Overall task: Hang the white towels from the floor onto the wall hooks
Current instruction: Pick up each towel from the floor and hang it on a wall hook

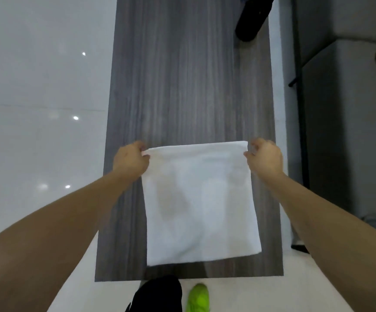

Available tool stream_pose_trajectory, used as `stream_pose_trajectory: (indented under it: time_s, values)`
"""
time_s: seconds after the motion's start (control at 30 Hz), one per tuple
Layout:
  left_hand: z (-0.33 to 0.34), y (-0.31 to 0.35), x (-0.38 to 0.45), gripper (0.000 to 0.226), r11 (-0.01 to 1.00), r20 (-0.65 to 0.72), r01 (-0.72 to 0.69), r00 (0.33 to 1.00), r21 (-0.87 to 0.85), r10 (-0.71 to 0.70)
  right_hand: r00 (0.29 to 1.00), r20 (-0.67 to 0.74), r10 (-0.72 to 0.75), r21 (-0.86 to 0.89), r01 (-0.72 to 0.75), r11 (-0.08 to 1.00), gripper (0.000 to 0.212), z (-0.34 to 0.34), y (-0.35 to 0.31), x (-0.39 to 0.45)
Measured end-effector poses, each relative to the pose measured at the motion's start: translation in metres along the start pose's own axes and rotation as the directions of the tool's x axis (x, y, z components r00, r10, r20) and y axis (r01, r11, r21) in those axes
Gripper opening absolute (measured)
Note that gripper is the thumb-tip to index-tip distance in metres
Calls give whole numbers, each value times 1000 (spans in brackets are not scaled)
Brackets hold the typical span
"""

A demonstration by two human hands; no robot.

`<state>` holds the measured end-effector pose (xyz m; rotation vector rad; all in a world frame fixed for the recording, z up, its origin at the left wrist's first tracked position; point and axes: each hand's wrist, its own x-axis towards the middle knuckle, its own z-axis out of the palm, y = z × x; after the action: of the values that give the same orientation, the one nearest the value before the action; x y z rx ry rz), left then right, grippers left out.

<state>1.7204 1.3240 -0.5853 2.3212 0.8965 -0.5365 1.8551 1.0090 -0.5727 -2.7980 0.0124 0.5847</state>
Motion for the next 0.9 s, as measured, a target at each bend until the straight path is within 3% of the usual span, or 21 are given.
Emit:
stream_pose_trajectory:
  time_s: [0.07, 0.23, 0.33, 0.43, 0.53, 0.63, 0.77, 0.9]
  values:
    - [18, -4, 24, 43, 996, 45, -61, 997, 62, 58, 997, 69, -28, -63, 33, 997, 40, 27, 1, 17]
    - [54, -13, 56, 58, 935, 161, -250, 964, 252, 214, 948, 208, -240, -258, 290, 922, 60, 75, -6, 47]
    - [60, -11, 65, 48, 910, 127, -222, 974, 349, 189, 952, 238, -192, -361, 271, 892, 60, 84, -10, 59]
    - [57, -8, 66, 30, 931, 152, -217, 972, 294, 179, 952, 268, -145, -468, 260, 845, 48, 80, -9, 58]
    - [52, -6, 55, 15, 947, 142, -269, 959, 175, 246, 945, 272, -180, -412, 284, 866, 30, 69, -7, 45]
    - [38, -1, 38, 6, 957, 86, -278, 959, 83, 271, 944, 237, -232, -232, 286, 930, 17, 50, -5, 26]
    - [10, 11, 11, 15, 940, 94, -336, 939, 57, 330, 906, 223, -360, -157, 398, 904, 18, 10, -7, -7]
    - [-22, 25, -31, 30, 909, 100, -393, 919, 140, 382, 878, 124, -463, -126, 477, 870, 20, -38, -6, -48]
